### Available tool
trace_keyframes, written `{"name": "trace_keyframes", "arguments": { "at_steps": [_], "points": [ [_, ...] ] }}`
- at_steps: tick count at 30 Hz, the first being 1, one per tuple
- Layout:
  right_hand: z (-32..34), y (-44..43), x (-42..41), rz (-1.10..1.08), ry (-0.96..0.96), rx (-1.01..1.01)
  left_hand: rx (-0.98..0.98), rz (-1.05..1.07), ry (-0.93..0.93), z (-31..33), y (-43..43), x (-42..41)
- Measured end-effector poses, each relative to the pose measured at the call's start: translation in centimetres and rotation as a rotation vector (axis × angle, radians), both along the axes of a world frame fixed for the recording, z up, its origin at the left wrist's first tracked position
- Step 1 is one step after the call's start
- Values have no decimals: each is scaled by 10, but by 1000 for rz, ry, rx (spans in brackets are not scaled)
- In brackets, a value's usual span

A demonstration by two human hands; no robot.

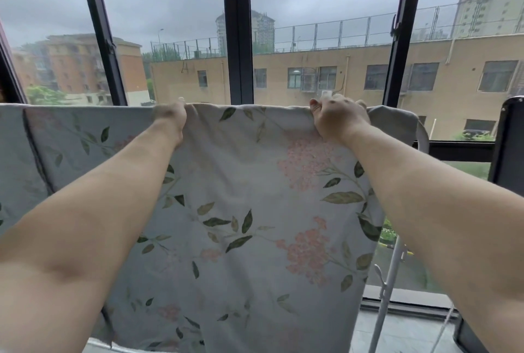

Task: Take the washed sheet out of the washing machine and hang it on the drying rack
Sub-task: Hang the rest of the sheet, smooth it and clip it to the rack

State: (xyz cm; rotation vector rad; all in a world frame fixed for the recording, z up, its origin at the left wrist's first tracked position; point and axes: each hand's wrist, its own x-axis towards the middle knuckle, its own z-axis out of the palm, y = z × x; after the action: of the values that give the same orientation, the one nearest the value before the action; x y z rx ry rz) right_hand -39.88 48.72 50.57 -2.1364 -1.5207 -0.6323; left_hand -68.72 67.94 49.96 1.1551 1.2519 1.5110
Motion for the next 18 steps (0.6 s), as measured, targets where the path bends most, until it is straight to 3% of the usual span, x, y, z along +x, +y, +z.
{"name": "trace_keyframes", "arguments": {
  "at_steps": [8,14,18],
  "points": [
    [0,-9,13,2,30,19,104,138,113,30,-23,21],
    [9,1,12,-39,114,-22,27,314,576,29,-18,25],
    [15,5,12,-71,144,-44,17,326,686,29,-18,24]
  ]
}}
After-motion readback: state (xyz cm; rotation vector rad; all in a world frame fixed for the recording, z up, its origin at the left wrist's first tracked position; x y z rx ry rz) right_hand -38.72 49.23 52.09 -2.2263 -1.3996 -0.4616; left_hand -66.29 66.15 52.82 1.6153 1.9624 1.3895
